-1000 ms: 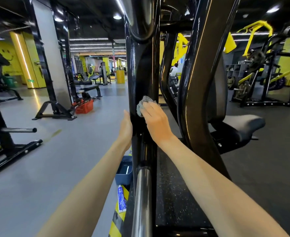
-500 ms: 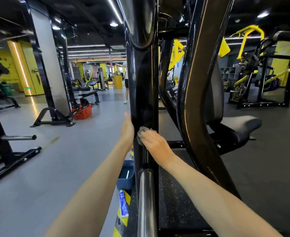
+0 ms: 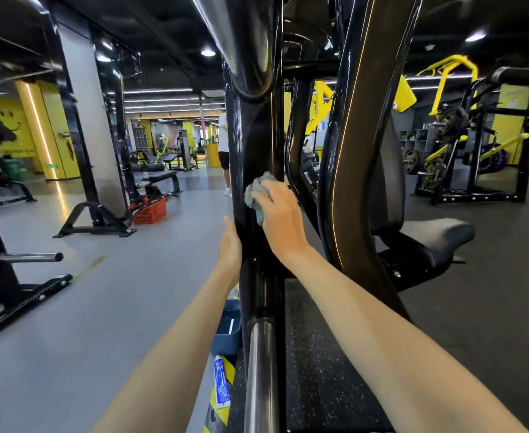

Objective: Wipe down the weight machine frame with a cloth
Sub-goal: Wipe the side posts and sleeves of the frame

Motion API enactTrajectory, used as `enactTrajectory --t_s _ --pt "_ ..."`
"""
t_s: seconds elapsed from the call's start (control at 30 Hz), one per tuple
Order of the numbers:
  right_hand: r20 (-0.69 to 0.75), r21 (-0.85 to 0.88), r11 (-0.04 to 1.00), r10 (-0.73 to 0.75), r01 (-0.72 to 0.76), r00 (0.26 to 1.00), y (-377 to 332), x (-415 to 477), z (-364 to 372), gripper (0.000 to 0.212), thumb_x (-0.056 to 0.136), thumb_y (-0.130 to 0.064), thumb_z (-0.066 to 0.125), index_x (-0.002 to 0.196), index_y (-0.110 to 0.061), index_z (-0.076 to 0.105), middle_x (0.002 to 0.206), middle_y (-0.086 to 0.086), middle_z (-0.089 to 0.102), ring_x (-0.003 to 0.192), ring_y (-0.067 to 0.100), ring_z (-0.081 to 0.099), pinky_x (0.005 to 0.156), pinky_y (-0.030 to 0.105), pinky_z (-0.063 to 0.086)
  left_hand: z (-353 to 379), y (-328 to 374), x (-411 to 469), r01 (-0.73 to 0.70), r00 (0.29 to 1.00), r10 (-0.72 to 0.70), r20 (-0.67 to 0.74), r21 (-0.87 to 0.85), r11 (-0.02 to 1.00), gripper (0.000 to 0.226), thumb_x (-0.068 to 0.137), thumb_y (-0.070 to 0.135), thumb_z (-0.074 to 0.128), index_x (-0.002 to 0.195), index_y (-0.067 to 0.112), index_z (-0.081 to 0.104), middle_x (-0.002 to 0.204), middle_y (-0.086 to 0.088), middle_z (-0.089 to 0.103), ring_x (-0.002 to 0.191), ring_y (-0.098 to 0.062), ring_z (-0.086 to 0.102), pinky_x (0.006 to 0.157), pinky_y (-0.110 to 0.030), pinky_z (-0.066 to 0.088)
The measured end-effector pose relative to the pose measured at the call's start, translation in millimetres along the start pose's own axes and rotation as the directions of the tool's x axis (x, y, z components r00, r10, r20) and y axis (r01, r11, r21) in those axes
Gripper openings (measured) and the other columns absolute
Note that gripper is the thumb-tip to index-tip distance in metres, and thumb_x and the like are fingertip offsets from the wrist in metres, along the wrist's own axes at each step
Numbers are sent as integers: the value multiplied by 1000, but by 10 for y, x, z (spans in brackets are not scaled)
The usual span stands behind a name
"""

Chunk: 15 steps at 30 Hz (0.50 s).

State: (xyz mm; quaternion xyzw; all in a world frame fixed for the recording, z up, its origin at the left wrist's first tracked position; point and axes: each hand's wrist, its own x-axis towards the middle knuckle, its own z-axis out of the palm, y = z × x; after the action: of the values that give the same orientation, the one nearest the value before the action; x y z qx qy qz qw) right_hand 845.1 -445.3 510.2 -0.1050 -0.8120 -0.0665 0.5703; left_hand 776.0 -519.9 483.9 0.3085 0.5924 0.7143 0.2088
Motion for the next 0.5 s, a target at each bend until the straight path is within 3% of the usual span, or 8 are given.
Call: enactTrajectory --t_s 0.07,0.1,0.17,0.23,0.3,0.37,0.43,0.5 --pt "-13 -6 1000 23 -23 1000 -2 -115 62 36 89 -8 44 117 4 64 120 21 61 117 28 50 101 39 45 1 -6 6 -14 1000 14 5 17 1000 58 104 46 13 121 15 59 91 9 63 86 0 59 60 -10 46" --pt "82 -4 1000 25 -25 996 -9 -286 90 38 95 -10 42 128 2 58 134 20 54 128 24 44 110 38 37 -1 -16 4 -25 1000 25 12 26 999 58 104 44 14 113 13 62 88 8 63 85 -1 59 58 -8 47" --pt "256 73 995 -85 68 963 6 -634 134 42 103 -21 35 143 -8 43 153 1 31 142 3 21 119 26 17 12 -11 -25 -10 999 9 38 27 1000 57 104 44 14 97 14 63 86 3 64 79 -4 59 52 -6 47" --pt "201 136 988 -98 71 975 50 -684 188 44 104 -22 32 147 -11 36 154 -8 19 141 -8 7 119 19 8 -16 4 14 18 997 -22 78 45 999 59 103 47 13 108 14 62 103 -5 66 87 -9 60 61 -11 50" --pt "91 110 994 -1 -9 996 46 -403 227 48 98 -7 43 145 -4 38 157 7 23 145 8 12 120 23 7 -85 75 89 38 996 -44 72 82 996 64 101 52 10 133 16 51 127 -5 57 111 -15 55 85 -23 48" --pt "-22 60 998 -14 15 1000 3 80 213 61 87 7 59 144 0 38 155 16 28 145 23 20 121 30 9 -131 179 150 27 995 -40 93 141 990 69 98 57 5 141 18 44 137 0 50 130 -19 45 101 -35 38" --pt "-84 13 999 -49 50 995 -49 584 174 67 79 10 67 141 1 43 152 17 35 142 28 29 119 35 19 -121 314 204 -26 996 11 89 170 985 72 98 57 4 141 18 45 141 -2 48 133 -21 41 106 -39 33" --pt "-97 -31 996 -80 78 992 -59 820 147 64 78 9 68 138 1 47 149 17 40 140 29 35 117 37 26 -46 475 216 -103 994 98 46 117 988 65 101 53 7 136 19 49 131 -1 54 123 -16 49 100 -32 38"
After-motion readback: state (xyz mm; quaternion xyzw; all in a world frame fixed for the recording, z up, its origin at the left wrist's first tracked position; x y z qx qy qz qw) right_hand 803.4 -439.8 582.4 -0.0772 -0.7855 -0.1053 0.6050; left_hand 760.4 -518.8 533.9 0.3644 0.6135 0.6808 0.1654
